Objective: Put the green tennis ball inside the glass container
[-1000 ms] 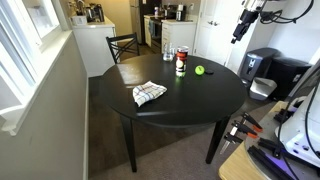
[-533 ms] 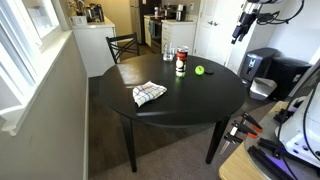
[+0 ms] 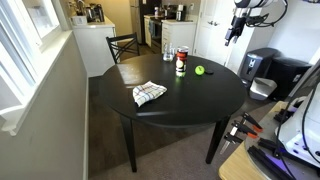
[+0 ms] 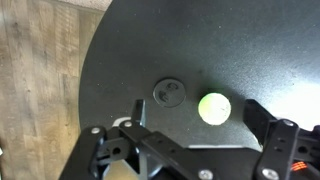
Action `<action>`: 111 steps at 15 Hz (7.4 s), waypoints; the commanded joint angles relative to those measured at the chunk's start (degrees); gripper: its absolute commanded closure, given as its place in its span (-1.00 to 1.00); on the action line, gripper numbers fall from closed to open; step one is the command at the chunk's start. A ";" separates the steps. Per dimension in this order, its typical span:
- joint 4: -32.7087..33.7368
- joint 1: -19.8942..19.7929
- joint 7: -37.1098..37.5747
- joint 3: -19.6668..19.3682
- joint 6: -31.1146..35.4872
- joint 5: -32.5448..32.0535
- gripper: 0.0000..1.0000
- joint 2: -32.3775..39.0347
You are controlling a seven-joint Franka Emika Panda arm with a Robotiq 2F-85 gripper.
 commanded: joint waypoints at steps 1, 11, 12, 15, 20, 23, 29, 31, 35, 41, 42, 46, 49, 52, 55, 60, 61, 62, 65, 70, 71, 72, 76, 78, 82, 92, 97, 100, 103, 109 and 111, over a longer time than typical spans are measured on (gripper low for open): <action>2.46 -1.89 2.43 2.00 0.08 -0.77 -1.00 2.63; 3.59 -2.81 3.68 3.42 0.74 -2.04 -1.00 3.79; 3.70 -2.88 3.56 3.51 0.64 -1.74 -1.00 3.87; 3.96 -2.96 2.20 3.75 -0.18 -0.78 -1.00 4.08; 3.97 -3.01 2.20 3.74 -0.18 -0.78 -1.00 4.08; 3.97 -3.01 2.20 3.74 -0.18 -0.78 -1.00 4.08; 3.97 -3.01 2.20 3.74 -0.18 -0.78 -1.00 4.08; 3.97 -3.01 2.20 3.74 -0.18 -0.78 -1.00 4.08; 3.97 -3.01 2.20 3.74 -0.18 -0.78 -1.00 4.08; 3.97 -3.01 2.20 3.74 -0.18 -0.78 -1.00 4.08; 3.97 -3.01 2.20 3.74 -0.18 -0.78 -1.00 4.08; 3.51 -2.98 1.70 3.83 0.61 -0.76 -1.00 3.83; 5.71 -3.92 1.52 3.25 1.94 -0.06 -1.00 6.84; 7.72 -4.90 1.59 3.66 3.22 1.16 -1.00 9.11; 9.19 -4.74 3.16 5.24 6.72 3.67 -1.00 11.27; 13.07 -3.27 7.32 9.22 9.82 4.79 -1.00 15.39; 13.91 -3.08 8.01 10.10 9.82 4.94 -1.00 16.17; 14.89 -2.68 8.70 10.91 9.84 4.74 -1.00 17.17; 17.28 -2.11 9.24 12.37 9.24 3.84 -1.00 19.95; 15.91 -3.02 6.34 14.28 9.50 3.96 -1.00 22.44; 15.77 -3.33 5.87 14.59 9.46 4.31 -1.00 22.72; 15.43 -3.50 5.68 14.58 9.80 4.16 -1.00 22.78; 14.20 -4.43 5.01 14.51 10.22 4.37 -1.00 22.43; 16.33 -3.46 7.64 14.07 8.58 3.44 -1.00 23.77; 16.12 -3.87 6.77 14.54 8.74 4.30 -1.00 23.68; 15.87 -5.23 6.17 16.06 10.24 6.86 -1.00 28.35; 17.63 -4.68 7.88 15.17 10.61 5.19 -1.00 32.32; 18.68 -5.06 8.03 15.02 10.07 5.22 -1.00 33.96; 20.01 -5.38 8.38 14.68 9.86 5.15 -1.00 35.33; 22.26 -6.15 8.14 14.73 10.29 5.46 -1.00 36.94; 23.09 -6.13 8.18 14.78 10.40 5.40 -1.00 37.58</action>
